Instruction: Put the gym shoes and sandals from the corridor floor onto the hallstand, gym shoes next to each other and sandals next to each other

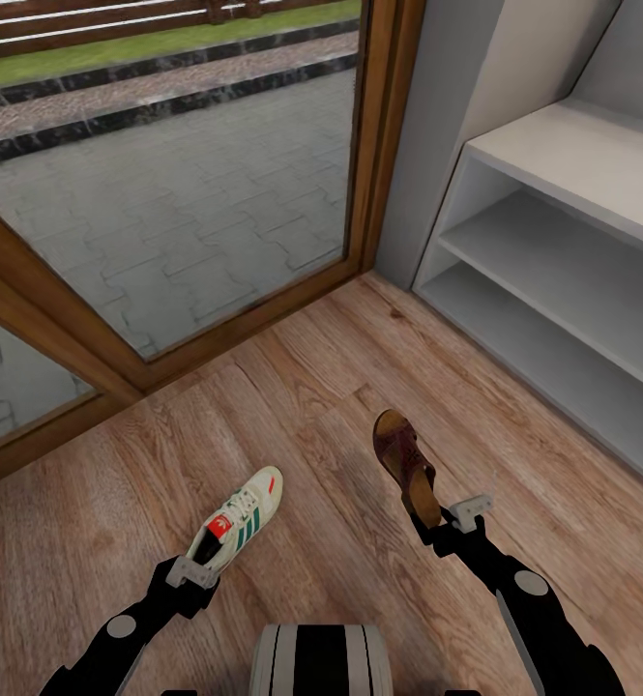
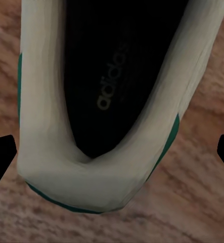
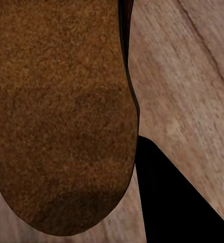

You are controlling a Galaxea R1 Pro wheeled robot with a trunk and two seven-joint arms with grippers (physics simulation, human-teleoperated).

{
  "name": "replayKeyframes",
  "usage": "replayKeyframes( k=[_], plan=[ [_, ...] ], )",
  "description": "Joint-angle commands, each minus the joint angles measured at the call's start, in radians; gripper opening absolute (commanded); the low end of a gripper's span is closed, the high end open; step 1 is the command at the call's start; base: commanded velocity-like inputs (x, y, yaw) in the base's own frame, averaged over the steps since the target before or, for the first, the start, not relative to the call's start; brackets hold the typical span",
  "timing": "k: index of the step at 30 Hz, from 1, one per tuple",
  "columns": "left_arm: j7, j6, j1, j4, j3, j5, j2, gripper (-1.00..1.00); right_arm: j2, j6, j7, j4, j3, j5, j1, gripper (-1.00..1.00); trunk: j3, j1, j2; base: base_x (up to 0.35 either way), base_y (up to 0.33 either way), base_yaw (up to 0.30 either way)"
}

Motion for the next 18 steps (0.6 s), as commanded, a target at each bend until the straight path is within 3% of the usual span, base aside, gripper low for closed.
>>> replayKeyframes(
  k=[1,18],
  plan=[
    [-0.004,-0.005,0.0,0.0,0.003,-0.01,0.0,1.0,0.001,0.005,0.006,-0.002,-0.002,0.007,0.0,-1.0,-0.001,0.0,0.0,0.0,0.0,0.0],
    [-0.003,-0.005,0.0,0.0,0.004,-0.012,-0.001,1.0,-0.001,0.005,0.006,-0.002,-0.002,0.007,-0.001,-1.0,-0.001,0.0,0.0,0.025,0.0,0.0]
  ],
)
